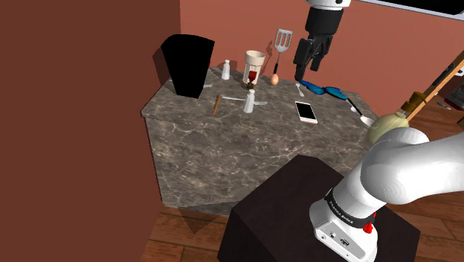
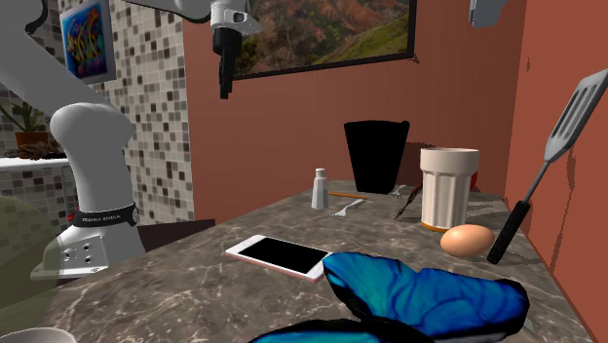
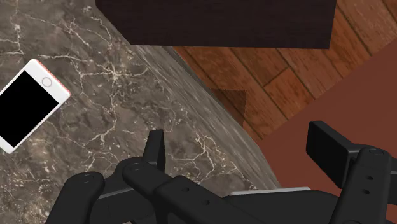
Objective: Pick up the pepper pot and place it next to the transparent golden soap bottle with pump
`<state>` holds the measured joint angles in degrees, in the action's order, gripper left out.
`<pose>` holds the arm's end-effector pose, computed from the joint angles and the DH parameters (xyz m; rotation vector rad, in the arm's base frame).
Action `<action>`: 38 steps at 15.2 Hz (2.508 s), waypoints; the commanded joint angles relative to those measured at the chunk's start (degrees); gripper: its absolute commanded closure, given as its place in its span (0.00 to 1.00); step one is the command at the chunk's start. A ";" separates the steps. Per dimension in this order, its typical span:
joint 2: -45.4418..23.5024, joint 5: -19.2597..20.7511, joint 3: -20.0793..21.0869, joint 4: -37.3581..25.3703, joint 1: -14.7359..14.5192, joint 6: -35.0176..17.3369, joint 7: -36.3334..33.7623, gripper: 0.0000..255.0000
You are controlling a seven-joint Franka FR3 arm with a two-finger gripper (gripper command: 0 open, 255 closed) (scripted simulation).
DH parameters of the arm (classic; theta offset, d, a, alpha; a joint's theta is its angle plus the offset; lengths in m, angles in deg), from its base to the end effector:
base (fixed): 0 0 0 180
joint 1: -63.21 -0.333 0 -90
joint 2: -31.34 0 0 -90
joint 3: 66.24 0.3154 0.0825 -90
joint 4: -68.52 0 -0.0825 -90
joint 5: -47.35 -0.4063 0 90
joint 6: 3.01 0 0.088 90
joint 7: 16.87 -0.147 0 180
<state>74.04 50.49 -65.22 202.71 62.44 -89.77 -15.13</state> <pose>0.3307 0.0029 0.5392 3.0711 0.0853 -0.1272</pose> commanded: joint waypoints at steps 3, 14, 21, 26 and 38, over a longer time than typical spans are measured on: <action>-2.84 0.25 -0.10 0.76 0.54 -4.01 -0.93 0.00; -22.21 2.05 -1.00 -0.93 3.52 -23.94 -6.10 0.00; -36.35 3.23 -1.93 -6.97 5.22 -33.47 -9.29 0.00; -45.81 3.74 -2.79 -12.86 6.11 -38.01 -11.16 0.00; -48.85 4.10 -3.08 -10.41 6.39 -43.52 -11.36 0.00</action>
<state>25.19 54.59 -68.30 192.27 68.84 -133.26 -26.48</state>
